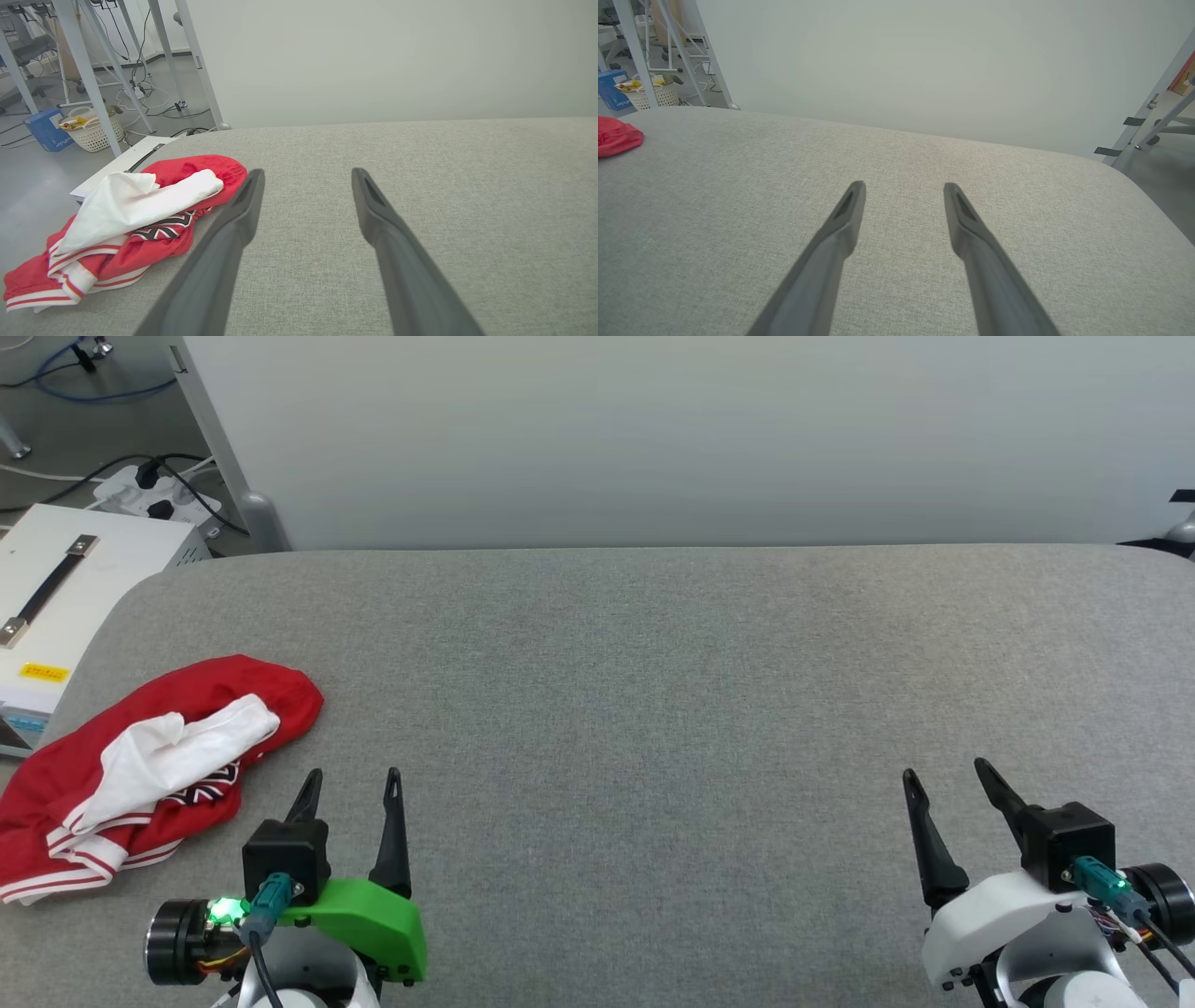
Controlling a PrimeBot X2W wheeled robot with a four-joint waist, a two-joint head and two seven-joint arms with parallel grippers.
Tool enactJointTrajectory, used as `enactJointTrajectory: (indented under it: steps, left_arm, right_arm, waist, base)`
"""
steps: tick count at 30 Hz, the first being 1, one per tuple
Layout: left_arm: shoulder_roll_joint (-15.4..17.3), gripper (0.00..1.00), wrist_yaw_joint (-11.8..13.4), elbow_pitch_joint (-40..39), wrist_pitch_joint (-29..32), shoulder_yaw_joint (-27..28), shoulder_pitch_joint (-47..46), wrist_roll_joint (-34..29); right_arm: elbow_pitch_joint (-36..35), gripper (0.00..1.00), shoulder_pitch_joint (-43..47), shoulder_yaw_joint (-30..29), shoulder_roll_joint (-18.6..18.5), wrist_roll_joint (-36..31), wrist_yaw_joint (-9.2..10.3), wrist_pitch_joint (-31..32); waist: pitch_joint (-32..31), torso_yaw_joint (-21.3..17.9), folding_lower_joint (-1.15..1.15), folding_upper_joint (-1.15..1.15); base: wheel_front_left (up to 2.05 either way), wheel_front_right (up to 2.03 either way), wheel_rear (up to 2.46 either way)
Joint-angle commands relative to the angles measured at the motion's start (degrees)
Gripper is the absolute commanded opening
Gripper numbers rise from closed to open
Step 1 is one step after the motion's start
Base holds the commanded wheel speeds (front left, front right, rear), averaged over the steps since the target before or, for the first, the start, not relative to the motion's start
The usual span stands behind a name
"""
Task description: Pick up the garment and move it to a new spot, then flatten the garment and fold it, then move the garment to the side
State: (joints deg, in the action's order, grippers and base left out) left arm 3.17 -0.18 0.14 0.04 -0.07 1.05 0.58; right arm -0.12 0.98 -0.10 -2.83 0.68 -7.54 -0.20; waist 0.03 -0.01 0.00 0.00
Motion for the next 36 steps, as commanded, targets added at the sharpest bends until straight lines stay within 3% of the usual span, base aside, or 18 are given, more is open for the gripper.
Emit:
enactJointTrajectory:
  steps: [1, 36]
  left_arm:
    - [-0.01, 1.00, 0.35, 0.00, -0.37, -0.13, -0.03, 0.16]
    - [-0.09, 1.00, 3.49, 0.16, -4.52, -1.68, 0.33, 1.35]
  right_arm:
    - [0.05, 1.00, -0.02, -0.20, 0.00, 0.24, 0.00, -0.34]
    - [-2.16, 1.00, 1.03, -1.97, -0.01, 4.00, 0.02, -4.43]
  waist:
    - [0.02, 0.00, 0.00, 0.00]
    - [0.13, 0.14, 0.00, 0.00]
  base:
    - [0.00, 0.00, 0.00]
    - [0.00, 0.00, 0.00]
